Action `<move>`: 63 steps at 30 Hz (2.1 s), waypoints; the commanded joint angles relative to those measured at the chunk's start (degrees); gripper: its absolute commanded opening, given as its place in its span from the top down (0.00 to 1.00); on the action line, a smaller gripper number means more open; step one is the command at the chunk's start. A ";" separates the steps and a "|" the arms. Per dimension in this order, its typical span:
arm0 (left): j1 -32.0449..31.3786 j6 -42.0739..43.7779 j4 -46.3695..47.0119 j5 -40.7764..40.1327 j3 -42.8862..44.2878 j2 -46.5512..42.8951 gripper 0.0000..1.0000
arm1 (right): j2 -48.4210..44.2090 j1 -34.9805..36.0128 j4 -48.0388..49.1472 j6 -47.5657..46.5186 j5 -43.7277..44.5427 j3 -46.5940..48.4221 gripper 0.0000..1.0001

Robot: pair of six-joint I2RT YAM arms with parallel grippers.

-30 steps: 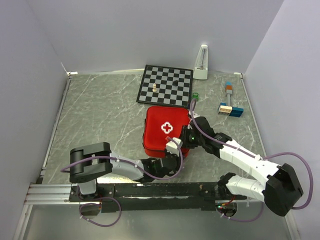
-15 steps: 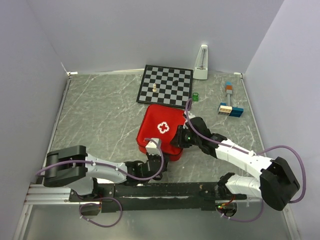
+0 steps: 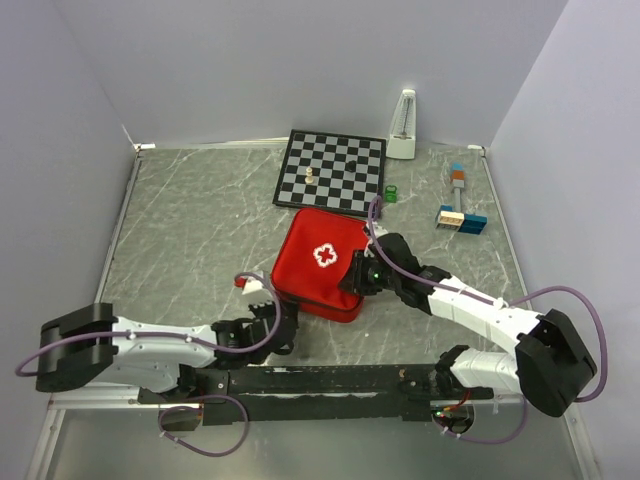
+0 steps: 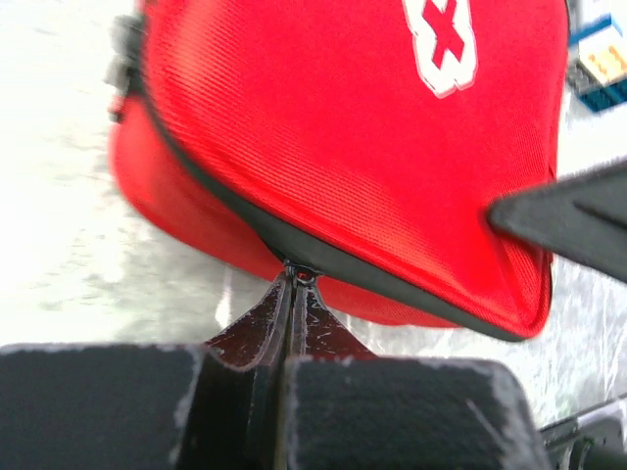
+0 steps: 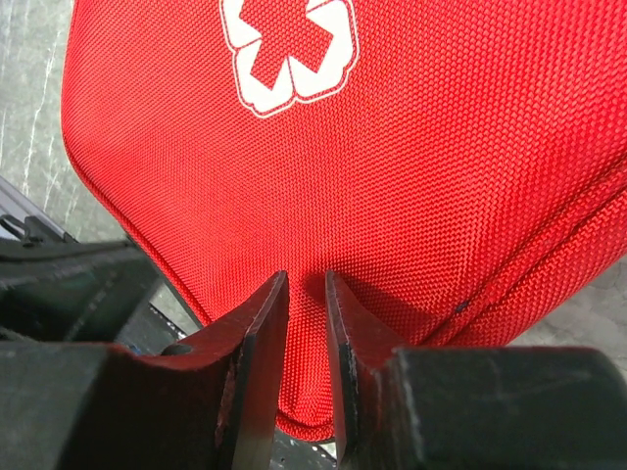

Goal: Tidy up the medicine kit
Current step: Zip the medicine box at the center of the board.

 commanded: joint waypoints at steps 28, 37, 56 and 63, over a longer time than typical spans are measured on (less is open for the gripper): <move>16.83 20.82 2.00 11.42 -7.85 -17.82 0.99 | -14.19 0.52 -26.65 -1.26 15.19 5.44 0.25; -0.75 26.36 8.32 9.82 0.57 -4.13 0.99 | -18.93 -1.59 -23.41 3.57 10.63 1.23 0.04; -4.98 40.08 21.78 23.99 26.61 32.37 0.99 | -34.66 -1.50 -34.75 5.34 20.82 6.06 0.12; -4.90 37.27 21.26 22.14 22.92 29.91 0.99 | -23.62 -1.50 -25.00 4.11 15.73 4.49 0.23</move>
